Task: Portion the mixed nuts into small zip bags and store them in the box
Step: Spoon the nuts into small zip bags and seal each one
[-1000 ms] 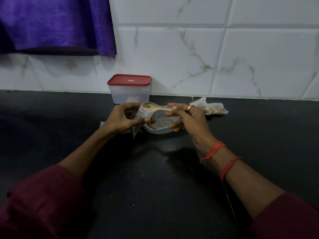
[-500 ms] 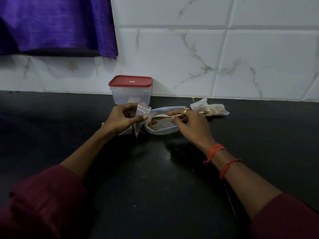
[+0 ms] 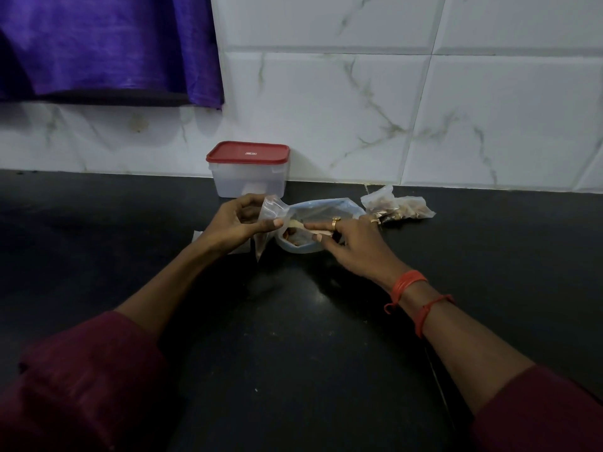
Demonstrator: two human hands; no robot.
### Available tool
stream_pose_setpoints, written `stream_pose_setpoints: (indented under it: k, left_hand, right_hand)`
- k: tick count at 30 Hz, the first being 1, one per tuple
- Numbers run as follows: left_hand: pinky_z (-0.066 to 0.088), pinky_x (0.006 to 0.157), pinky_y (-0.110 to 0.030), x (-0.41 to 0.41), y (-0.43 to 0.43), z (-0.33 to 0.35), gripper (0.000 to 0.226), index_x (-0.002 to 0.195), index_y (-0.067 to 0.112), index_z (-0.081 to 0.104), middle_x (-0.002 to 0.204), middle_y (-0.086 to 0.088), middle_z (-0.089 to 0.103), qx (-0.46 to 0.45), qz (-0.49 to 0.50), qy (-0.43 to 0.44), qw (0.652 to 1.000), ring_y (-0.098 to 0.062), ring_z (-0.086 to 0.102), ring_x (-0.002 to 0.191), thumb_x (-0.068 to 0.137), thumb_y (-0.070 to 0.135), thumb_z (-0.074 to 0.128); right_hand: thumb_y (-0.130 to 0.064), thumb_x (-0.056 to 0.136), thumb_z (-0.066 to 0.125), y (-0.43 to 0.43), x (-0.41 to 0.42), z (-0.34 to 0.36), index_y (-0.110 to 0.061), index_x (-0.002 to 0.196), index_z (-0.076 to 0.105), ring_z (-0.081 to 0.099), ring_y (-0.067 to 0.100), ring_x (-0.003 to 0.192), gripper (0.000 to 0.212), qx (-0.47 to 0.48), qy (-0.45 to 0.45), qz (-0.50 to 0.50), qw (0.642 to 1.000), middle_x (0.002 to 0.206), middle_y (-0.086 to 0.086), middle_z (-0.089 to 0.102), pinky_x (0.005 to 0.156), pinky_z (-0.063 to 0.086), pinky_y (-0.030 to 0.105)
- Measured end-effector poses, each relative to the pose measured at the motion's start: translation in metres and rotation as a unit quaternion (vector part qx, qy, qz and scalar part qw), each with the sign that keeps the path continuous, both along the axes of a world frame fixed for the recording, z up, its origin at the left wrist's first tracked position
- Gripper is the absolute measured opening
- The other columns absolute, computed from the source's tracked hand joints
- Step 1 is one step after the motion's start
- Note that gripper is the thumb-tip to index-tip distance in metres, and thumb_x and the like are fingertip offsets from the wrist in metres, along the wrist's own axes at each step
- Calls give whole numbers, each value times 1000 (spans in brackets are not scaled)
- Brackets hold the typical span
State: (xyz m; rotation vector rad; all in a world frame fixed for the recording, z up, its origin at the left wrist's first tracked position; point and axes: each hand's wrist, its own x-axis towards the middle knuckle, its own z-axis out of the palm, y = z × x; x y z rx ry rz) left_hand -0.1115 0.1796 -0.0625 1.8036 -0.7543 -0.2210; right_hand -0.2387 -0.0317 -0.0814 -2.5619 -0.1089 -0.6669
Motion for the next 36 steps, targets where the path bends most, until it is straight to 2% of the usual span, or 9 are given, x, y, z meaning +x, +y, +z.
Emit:
stream_pose_setpoints:
  k: [2, 6, 12, 15, 19, 21, 25, 29, 36]
  left_hand:
    - [48, 72, -11, 0, 0, 0, 42, 117, 32, 58, 107, 19, 65, -1, -1, 4, 1000, 8, 63, 94, 82, 18, 76]
    - [46, 78, -14, 1, 0, 0, 47, 123, 29, 56, 108, 20, 62, 7, -5, 13, 1000, 6, 60, 98, 82, 19, 76]
    - [48, 83, -20, -2, -2, 0, 54, 119, 31, 57, 110, 15, 66, -4, -8, 40, 999, 0, 61, 103, 69, 33, 76]
    - [48, 78, -21, -2, -4, -1, 37, 111, 37, 57, 107, 14, 66, -2, -20, 53, 998, -3, 63, 98, 79, 26, 73]
    - [47, 77, -21, -3, -6, -1, 33, 113, 36, 56, 109, 13, 64, 1, -26, 61, 998, -3, 61, 100, 88, 19, 68]
    - [47, 78, -21, -4, -6, -2, 35, 118, 32, 56, 111, 11, 65, -2, -26, 63, 998, -4, 62, 102, 88, 18, 68]
    - [46, 78, -21, -5, -6, -3, 38, 122, 29, 54, 113, 11, 63, -4, -26, 65, 998, -4, 59, 103, 88, 18, 67]
    - [47, 75, -20, -5, -6, -3, 39, 123, 28, 54, 114, 11, 63, -6, -23, 65, 998, -4, 61, 101, 88, 18, 68]
    - [48, 73, -17, -5, -6, -4, 37, 117, 33, 55, 110, 13, 64, -12, -26, 71, 997, -1, 63, 95, 87, 17, 68]
  right_hand:
    - [-32, 91, 59, -1, -1, 7, -32, 116, 75, 54, 0, 56, 29, -1, -40, -2, 999, 61, -13, 61, 75, 46, 32]
    - [-34, 86, 56, -4, -6, 15, -28, 104, 79, 47, -2, 57, 30, -31, -93, -28, 995, 52, -17, 48, 96, 43, 44]
    - [-24, 90, 62, -1, -3, 7, -23, 116, 76, 65, 8, 71, 29, -17, -77, 32, 996, 88, -4, 77, 77, 55, 30]
    - [-18, 94, 64, -4, -2, 3, -26, 125, 71, 66, 1, 78, 32, -18, -27, 54, 998, 103, -6, 77, 80, 55, 26]
    - [-25, 98, 57, -3, 3, 0, -37, 131, 64, 67, 14, 87, 35, -89, 1, 7, 996, 93, -6, 76, 98, 39, 39]
    - [-24, 100, 53, -1, 4, 2, -39, 134, 61, 64, 20, 93, 38, -123, 7, -19, 992, 92, -4, 75, 96, 30, 37]
    - [-21, 101, 53, 0, 3, 3, -36, 135, 61, 63, 19, 94, 38, -127, 1, -6, 992, 93, -2, 73, 92, 32, 38]
    - [-30, 94, 45, -3, 7, 5, -23, 115, 75, 59, 19, 86, 38, -147, -27, -16, 989, 83, -5, 60, 96, 39, 44]
    - [-37, 90, 39, 7, 7, 12, -23, 112, 76, 66, 21, 93, 45, -151, -98, -36, 983, 93, -1, 74, 96, 37, 45]
